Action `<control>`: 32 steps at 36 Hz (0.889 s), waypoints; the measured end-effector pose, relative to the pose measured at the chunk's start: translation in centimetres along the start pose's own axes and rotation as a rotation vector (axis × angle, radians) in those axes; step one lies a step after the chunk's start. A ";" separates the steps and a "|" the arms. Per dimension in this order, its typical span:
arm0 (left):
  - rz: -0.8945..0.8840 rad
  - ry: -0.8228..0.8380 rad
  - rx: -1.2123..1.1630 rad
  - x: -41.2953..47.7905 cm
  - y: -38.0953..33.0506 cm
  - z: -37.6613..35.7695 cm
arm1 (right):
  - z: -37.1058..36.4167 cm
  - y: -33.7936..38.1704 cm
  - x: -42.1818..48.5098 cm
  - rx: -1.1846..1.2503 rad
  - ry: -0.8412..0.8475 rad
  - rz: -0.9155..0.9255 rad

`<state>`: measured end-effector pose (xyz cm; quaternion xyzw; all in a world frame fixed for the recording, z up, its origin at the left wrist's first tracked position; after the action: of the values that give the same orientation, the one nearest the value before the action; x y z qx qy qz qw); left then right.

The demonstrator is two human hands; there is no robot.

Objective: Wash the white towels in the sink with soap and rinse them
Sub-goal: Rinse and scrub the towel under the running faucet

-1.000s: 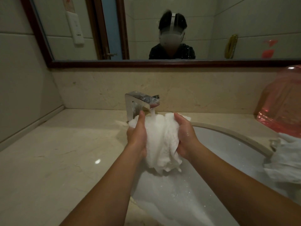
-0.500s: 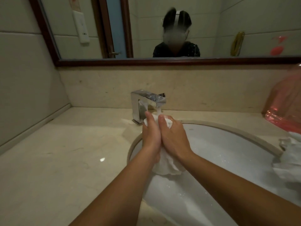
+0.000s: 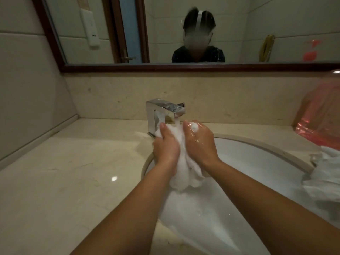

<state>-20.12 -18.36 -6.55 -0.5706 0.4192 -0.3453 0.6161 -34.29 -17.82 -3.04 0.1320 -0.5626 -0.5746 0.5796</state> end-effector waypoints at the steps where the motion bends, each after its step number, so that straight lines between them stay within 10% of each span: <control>1: 0.020 0.020 -0.006 0.1 0.1 -0.2 | 0.4 -0.5 0.1 0.061 -0.009 -0.042; 11: 0.344 0.264 -0.254 3.6 5.8 -3.8 | -0.5 -6.7 0.1 0.660 -0.004 -0.694; 15: 0.417 0.523 -0.297 0.2 3.8 -4.9 | -1.1 -6.8 0.1 0.688 0.055 -0.707; 32: 0.305 0.421 -0.266 -0.4 1.9 -3.7 | -2.5 -7.7 0.1 0.787 0.098 -0.806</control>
<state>-23.74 -19.30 -8.35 -0.4926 0.6604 -0.3014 0.4800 -36.28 -21.48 -9.94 0.5690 -0.6120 -0.4907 0.2470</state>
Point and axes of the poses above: each hand's wrist, its own x-axis towards the middle knuckle, its own z-axis out of the back of the hand, y = z × x, the point moved 8 cm from there along x, towards the middle knuckle, and after that the axes turned 4 degrees about -y, right-handed, at the moved point
